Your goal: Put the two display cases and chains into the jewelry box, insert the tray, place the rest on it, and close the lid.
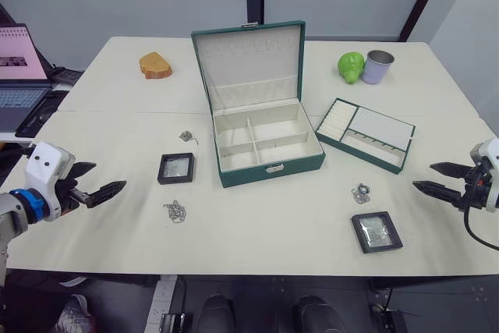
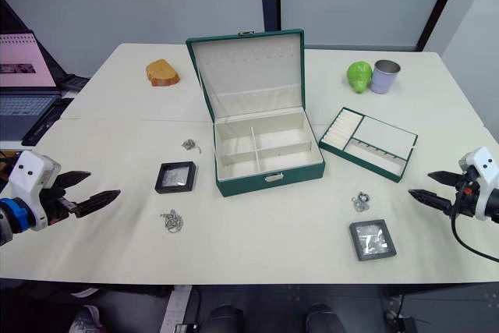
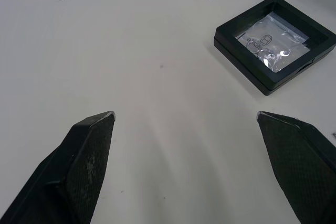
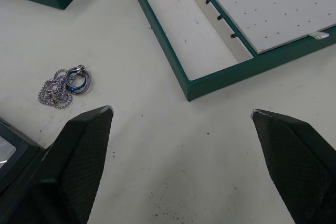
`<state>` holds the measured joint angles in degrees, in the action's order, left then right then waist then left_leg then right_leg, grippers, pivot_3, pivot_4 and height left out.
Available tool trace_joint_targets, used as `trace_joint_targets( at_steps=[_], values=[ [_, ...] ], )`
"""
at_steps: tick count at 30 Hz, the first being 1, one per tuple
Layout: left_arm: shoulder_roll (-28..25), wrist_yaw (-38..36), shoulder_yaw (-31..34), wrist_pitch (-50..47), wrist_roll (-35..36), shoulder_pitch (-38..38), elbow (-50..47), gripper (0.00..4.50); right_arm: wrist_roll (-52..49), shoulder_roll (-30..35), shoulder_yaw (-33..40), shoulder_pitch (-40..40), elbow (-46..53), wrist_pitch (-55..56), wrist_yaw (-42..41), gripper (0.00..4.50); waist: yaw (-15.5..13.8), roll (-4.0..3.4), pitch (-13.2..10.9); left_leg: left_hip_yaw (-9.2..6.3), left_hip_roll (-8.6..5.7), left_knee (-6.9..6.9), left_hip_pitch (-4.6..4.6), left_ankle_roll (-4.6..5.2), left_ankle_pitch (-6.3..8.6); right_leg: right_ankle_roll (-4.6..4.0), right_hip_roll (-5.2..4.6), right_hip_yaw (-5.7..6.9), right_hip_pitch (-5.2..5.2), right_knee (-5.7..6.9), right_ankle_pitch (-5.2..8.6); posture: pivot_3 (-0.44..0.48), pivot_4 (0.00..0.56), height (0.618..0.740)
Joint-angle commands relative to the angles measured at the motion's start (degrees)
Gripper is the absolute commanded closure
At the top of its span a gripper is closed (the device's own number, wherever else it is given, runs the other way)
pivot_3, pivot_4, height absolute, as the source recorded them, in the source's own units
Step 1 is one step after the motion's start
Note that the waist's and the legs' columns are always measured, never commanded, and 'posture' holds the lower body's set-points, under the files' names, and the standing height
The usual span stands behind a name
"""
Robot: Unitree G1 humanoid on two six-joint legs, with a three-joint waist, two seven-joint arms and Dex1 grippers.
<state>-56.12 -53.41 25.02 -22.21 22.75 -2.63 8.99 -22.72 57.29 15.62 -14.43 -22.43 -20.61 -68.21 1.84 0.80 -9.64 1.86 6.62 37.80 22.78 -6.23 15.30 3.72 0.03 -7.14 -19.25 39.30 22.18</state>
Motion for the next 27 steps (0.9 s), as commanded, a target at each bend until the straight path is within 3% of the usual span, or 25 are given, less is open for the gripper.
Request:
trace_joint_targets(
  at_steps=[1, 27],
  values=[
    [-0.2, 0.0, 0.3, 0.3, 0.0, -1.3, -0.5, 0.0, -0.1, 0.7, 1.3, -1.1, 0.0, 0.9, -0.2, 0.02, 0.0, 0.0, 0.0, 0.0, 0.0, 0.0, 0.0, 0.0, 0.0, 0.0, 0.0, 0.0, 0.0, 0.0, 0.0, 0.0, 0.15, 0.74],
    [1.0, 0.9, -1.0, 2.4, -3.0, -3.8, 1.8, 0.0, 0.0, 1.0, 2.1, -1.4, -1.0, 2.4, 0.0, 0.02, 0.0, 0.0, 0.0, 0.0, 0.0, 0.03, -0.01, 0.0, 0.0, 0.0, 0.0, 0.0, -0.01, 0.07, 0.0, 0.0, 0.15, 0.74]
  ],
)
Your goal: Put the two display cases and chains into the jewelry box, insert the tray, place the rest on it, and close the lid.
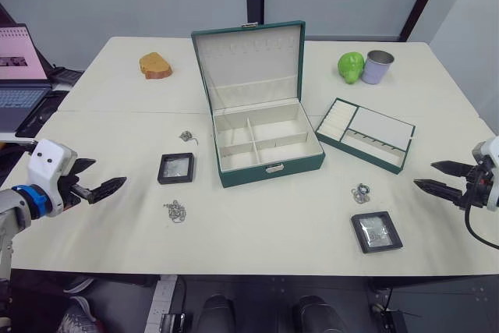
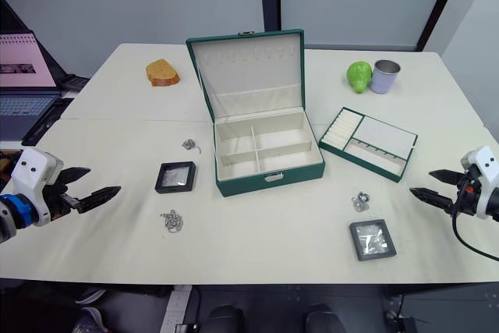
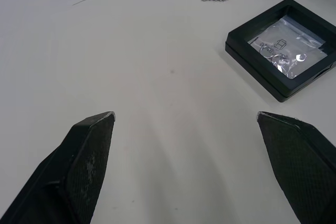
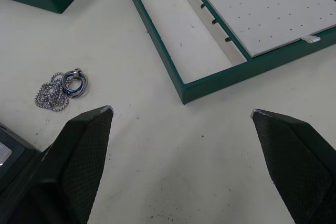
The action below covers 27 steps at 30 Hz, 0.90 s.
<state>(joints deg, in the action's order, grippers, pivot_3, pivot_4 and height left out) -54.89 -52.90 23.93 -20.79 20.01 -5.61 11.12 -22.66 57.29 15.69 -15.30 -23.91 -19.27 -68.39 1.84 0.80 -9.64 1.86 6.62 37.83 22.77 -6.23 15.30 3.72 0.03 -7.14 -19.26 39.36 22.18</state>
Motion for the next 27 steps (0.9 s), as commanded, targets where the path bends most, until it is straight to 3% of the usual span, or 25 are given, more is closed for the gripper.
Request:
trace_joint_targets(
  at_steps=[1, 7, 13, 17, 20, 27],
  values=[
    [-0.2, 0.4, 0.0, 1.0, -0.3, -0.9, -0.3, 0.0, 0.0, 1.0, 2.0, -0.5, 0.4, 1.2, 0.2, 0.02, 0.0, 0.0, 0.0, 0.0, 0.0, 0.0, 0.0, 0.0, 0.0, 0.0, 0.0, 0.0, 0.0, 0.01, 0.0, 0.0, 0.15, 0.74],
    [0.8, 1.8, 0.6, 1.3, -0.2, -2.3, -0.5, 0.0, -2.6, -0.9, 4.3, -2.9, 1.2, 0.2, 2.6, 0.02, 0.0, 0.0, 0.0, 0.0, 0.0, 0.01, 0.0, 0.0, 0.0, 0.0, 0.0, -0.01, 0.0, 0.02, 0.0, 0.0, 0.15, 0.74],
    [4.6, 4.0, -0.6, -2.8, 2.8, -5.6, -5.6, 0.0, -5.6, -8.5, 3.5, -8.5, 10.4, -3.3, 10.0, 0.02, 0.2, 0.0, 0.0, -0.02, 0.04, 0.02, -0.01, -0.01, 0.0, 0.0, 0.06, -0.02, -0.03, 0.2, 0.0, 0.0, 0.15, 0.74],
    [8.2, 6.2, -4.1, -3.9, 2.8, -8.7, -8.7, 0.88, 0.2, -14.3, -2.8, -15.2, 9.8, -0.9, 16.5, 0.92, 0.1, -0.01, 0.0, -0.02, 0.04, 0.06, 0.01, -0.01, -0.01, 0.0, 0.04, -0.02, -0.05, 0.21, 0.0, 0.0, 0.15, 0.74],
    [10.6, 8.4, -7.7, -4.5, 1.2, -10.7, -10.7, 1.84, 4.0, -17.8, -6.4, -20.9, 6.1, 0.4, 20.3, 1.95, 0.1, -0.01, 0.0, -0.01, 0.03, 0.09, 0.01, -0.01, -0.01, 0.0, 0.04, -0.02, -0.09, 0.31, 0.0, 0.0, 0.15, 0.74],
    [14.8, 12.8, -14.2, -6.9, -1.5, -12.9, -14.6, 4.05, 13.9, -24.6, -16.0, -30.9, -6.4, 5.8, 23.5, 3.62, 0.4, 0.0, 0.0, -0.01, 0.03, 0.17, 0.05, -0.01, -0.01, -0.01, 0.04, -0.03, -0.24, 0.4, 0.0, 0.0, 0.15, 0.74]
  ],
)
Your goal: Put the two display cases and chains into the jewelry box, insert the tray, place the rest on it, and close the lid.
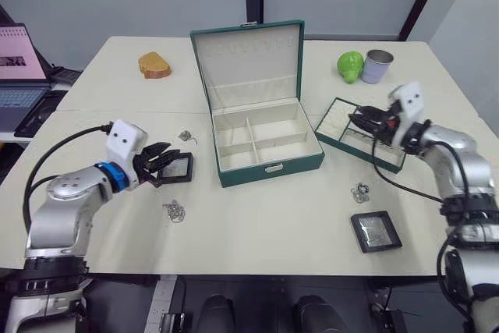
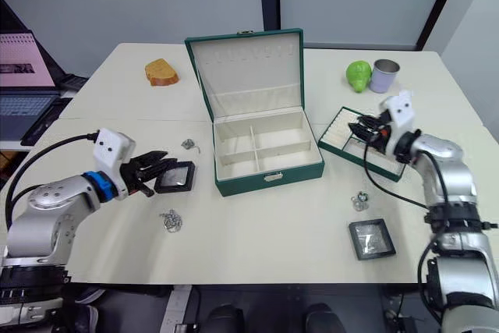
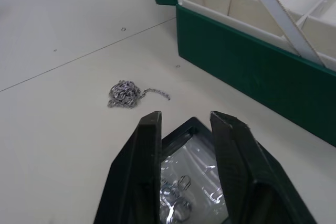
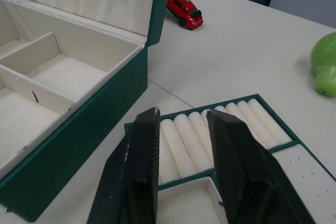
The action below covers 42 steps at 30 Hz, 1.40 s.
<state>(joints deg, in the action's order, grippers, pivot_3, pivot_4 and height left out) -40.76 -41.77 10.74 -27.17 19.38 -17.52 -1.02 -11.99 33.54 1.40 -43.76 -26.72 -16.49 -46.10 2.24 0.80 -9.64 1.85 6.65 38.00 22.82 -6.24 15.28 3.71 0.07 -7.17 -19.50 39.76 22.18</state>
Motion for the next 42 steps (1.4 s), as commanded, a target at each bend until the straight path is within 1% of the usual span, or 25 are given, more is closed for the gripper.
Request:
trace_joint_targets(
  at_steps=[1, 2, 4, 7, 13, 17, 21, 27, 33, 38, 42],
  values=[
    [1.2, 2.3, -1.6, -0.8, -1.3, -1.3, -2.6, 4.36, 3.7, -1.6, -2.3, -3.2, -4.9, 3.7, 1.1, 3.84, 0.1, 0.0, 0.0, 0.0, 0.0, 0.0, 0.02, 0.0, 0.0, 0.0, 0.0, 0.0, -0.03, 0.01, 0.0, 0.0, 0.15, 0.74],
    [1.9, 3.1, -2.3, -1.1, -1.7, -1.7, -2.7, 4.5, 4.2, -2.5, -2.9, -3.9, -6.2, 4.3, 1.1, 4.07, 0.2, 0.0, 0.0, 0.0, 0.0, 0.02, 0.01, 0.0, 0.0, 0.0, 0.0, -0.01, -0.04, 0.04, 0.0, 0.0, 0.15, 0.74],
    [3.2, 4.7, -3.1, -1.6, -2.3, -2.6, -2.6, 4.5, 4.7, -3.8, -3.6, -4.7, -8.0, 5.1, 0.5, 4.47, 0.2, 0.0, 0.0, 0.0, -0.01, 0.01, 0.03, 0.0, 0.0, 0.0, 0.0, -0.01, -0.07, 0.09, 0.0, 0.0, 0.15, 0.74],
    [4.7, 5.6, -4.6, -2.0, -3.0, -3.9, -2.5, 4.5, 4.9, -5.7, -4.5, -5.3, -8.6, 5.5, -0.7, 4.47, 0.5, 0.0, 0.0, 0.0, -0.01, 0.0, 0.04, 0.0, 0.0, 0.0, 0.0, -0.01, -0.08, 0.11, 0.0, 0.0, 0.15, 0.74],
    [6.3, 5.8, -6.7, -2.0, -4.0, -5.9, -1.3, 4.5, 4.6, -8.2, -6.6, -4.1, -5.0, 3.7, -4.9, 4.47, 1.2, 0.0, 0.0, -0.03, 0.0, 0.0, 0.04, -0.01, 0.0, 0.0, 0.03, 0.01, -0.09, 0.15, 0.0, 0.0, 0.15, 0.74],
    [6.9, 4.8, -8.9, -0.9, -5.3, -6.9, -0.1, 4.5, 3.2, -8.3, -8.0, -1.4, 0.9, 1.0, -9.1, 4.47, 1.2, 0.0, 0.0, -0.06, 0.01, 0.0, 0.04, -0.01, 0.0, 0.0, 0.05, 0.01, -0.09, 0.16, 0.0, 0.0, 0.15, 0.74],
    [7.9, 4.2, -9.8, 0.2, -6.0, -8.2, 1.6, 4.5, 2.1, -7.5, -8.2, 1.8, 7.2, -2.1, -11.4, 4.47, 1.0, 0.0, 0.0, -0.09, 0.0, -0.01, 0.03, -0.01, -0.01, 0.0, 0.05, 0.04, -0.07, 0.15, 0.0, 0.0, 0.15, 0.74],
    [10.0, 3.1, -11.6, 1.8, -7.4, -10.1, 3.8, 4.5, 0.7, -5.9, -7.1, 6.1, 15.3, -6.5, -11.7, 4.47, 0.7, 0.0, 0.0, -0.1, -0.01, -0.01, 0.03, -0.01, 0.0, 0.0, 0.05, 0.04, -0.02, 0.15, 0.0, 0.0, 0.15, 0.74],
    [11.6, 1.4, -12.5, 0.9, -7.1, -9.5, 2.4, 4.5, -0.3, -4.8, -6.1, 9.5, 21.3, -10.1, -10.6, 4.47, 0.4, 0.01, 0.0, -0.12, -0.02, -0.02, 0.04, -0.01, 0.0, 0.0, 0.04, 0.05, 0.01, 0.13, 0.0, 0.0, 0.15, 0.74],
    [11.8, 0.4, -12.7, 0.1, -7.0, -8.6, 1.3, 4.5, -0.4, -4.8, -5.5, 10.6, 22.6, -11.0, -9.6, 4.47, 0.3, 0.02, 0.0, -0.12, -0.03, -0.03, 0.04, -0.01, 0.0, 0.0, 0.03, 0.04, 0.03, 0.12, 0.0, 0.0, 0.15, 0.74],
    [12.0, -0.5, -12.6, -1.4, -6.0, -8.1, -0.3, 4.5, 0.1, -4.7, -4.9, 10.3, 21.3, -10.5, -8.7, 4.47, 0.2, 0.02, 0.0, -0.12, -0.03, -0.03, 0.04, -0.01, 0.0, 0.0, 0.03, 0.04, 0.03, 0.12, 0.0, 0.0, 0.15, 0.74]
  ],
)
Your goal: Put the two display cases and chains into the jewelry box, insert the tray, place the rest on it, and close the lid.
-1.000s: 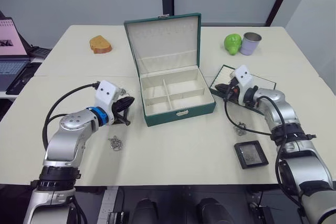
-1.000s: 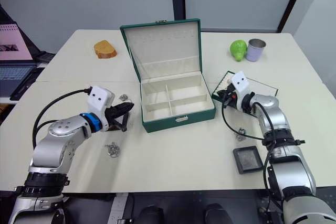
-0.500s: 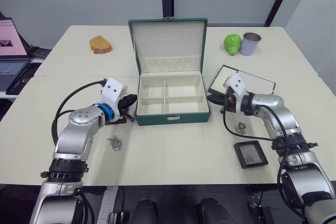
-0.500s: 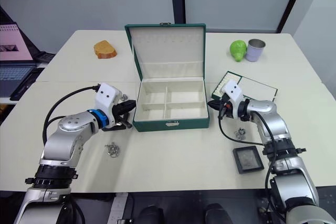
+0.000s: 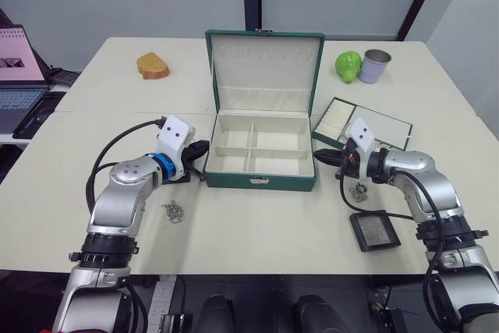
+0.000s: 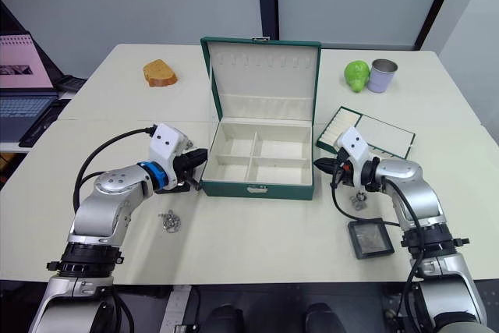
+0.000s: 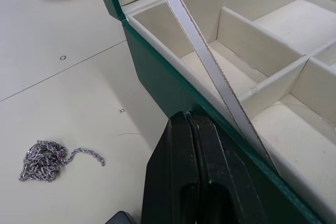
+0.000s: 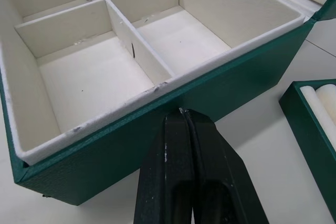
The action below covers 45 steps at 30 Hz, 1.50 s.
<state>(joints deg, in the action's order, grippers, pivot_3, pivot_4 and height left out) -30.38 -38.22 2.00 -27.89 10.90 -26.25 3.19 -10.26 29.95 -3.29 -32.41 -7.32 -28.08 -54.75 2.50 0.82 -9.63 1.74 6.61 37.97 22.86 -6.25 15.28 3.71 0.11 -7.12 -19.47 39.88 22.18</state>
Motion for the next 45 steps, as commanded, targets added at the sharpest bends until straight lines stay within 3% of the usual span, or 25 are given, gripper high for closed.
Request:
trace_joint_targets(
  at_steps=[1, 36, 45],
  values=[
    [1.6, -4.1, -3.8, -0.9, 2.6, 0.8, -4.8, 4.5, -1.6, -1.0, -0.2, -1.1, 1.6, 1.2, -0.1, 4.47, 0.0, 0.0, 0.0, 0.0, 0.0, -0.01, 0.0, 0.0, 0.0, 0.0, 0.0, -0.01, 0.0, -0.01, 0.0, 0.0, 0.15, 0.74],
    [-0.6, -2.7, -1.2, 2.1, -0.1, 0.3, -1.0, 4.5, -1.6, 1.4, 1.8, 1.2, 1.1, 1.4, 0.0, 4.47, -0.6, 0.0, 0.0, 0.01, 0.0, -0.01, 0.0, 0.0, 0.0, 0.0, 0.0, -0.02, 0.01, -0.04, 0.0, 0.0, 0.15, 0.74],
    [-5.0, -3.5, 7.2, -0.2, 4.9, 0.4, -0.7, 4.5, -4.6, 6.7, 7.9, 3.2, -0.4, 2.8, -1.4, 4.47, -0.6, 0.01, 0.0, 0.02, 0.01, -0.02, 0.04, 0.0, 0.0, 0.0, 0.01, -0.03, -0.05, -0.06, 0.0, 0.0, 0.15, 0.74]
  ],
)
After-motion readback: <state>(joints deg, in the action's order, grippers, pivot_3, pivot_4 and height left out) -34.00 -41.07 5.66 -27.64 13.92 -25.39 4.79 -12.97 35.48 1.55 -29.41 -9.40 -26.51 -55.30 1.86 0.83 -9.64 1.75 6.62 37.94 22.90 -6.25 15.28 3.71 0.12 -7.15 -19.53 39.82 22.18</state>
